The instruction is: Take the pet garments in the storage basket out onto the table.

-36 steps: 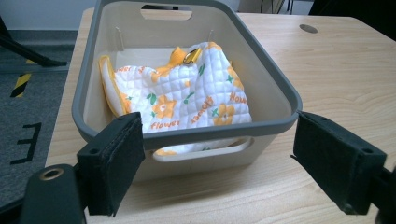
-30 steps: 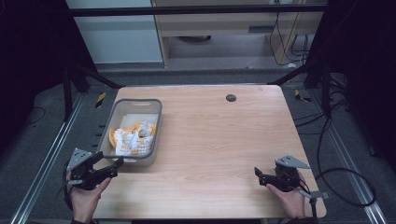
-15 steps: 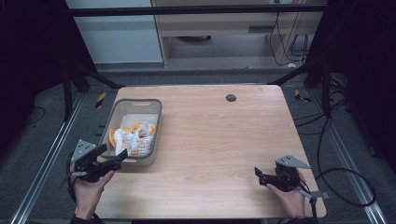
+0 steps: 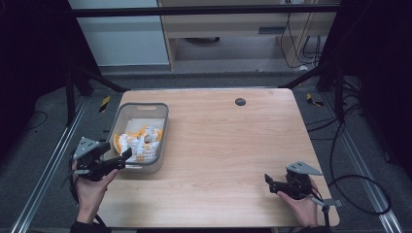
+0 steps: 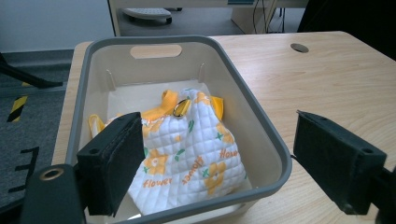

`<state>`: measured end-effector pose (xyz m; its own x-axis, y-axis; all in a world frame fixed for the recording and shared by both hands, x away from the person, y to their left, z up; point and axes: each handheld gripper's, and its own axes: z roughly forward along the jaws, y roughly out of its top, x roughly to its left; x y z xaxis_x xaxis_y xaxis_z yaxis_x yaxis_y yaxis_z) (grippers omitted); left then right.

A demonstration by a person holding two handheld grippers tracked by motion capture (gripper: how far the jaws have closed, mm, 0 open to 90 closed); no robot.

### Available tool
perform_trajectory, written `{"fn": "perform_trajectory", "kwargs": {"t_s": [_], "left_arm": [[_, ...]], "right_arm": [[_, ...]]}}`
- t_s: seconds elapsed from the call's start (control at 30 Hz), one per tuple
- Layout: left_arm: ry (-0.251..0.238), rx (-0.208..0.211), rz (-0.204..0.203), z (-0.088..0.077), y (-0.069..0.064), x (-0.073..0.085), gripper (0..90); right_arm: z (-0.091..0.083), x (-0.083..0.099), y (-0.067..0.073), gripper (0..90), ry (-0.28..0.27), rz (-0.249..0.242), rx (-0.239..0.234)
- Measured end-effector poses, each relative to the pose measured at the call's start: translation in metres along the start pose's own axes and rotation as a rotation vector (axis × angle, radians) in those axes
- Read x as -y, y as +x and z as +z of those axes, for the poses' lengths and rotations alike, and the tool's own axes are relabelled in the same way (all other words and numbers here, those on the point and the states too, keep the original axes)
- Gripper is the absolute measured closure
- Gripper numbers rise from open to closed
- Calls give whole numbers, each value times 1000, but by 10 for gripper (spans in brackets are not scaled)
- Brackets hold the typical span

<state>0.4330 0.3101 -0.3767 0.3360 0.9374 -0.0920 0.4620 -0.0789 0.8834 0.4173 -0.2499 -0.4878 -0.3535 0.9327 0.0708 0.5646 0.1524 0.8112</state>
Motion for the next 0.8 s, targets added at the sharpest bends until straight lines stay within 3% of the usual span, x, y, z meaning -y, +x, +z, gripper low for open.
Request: {"fn": "perform_trajectory", "kwargs": {"t_s": [0.8], "left_arm": [[96, -15, 30, 30, 0, -27, 190]], "right_arm": [[1, 0, 0, 103, 1, -13, 5]]}}
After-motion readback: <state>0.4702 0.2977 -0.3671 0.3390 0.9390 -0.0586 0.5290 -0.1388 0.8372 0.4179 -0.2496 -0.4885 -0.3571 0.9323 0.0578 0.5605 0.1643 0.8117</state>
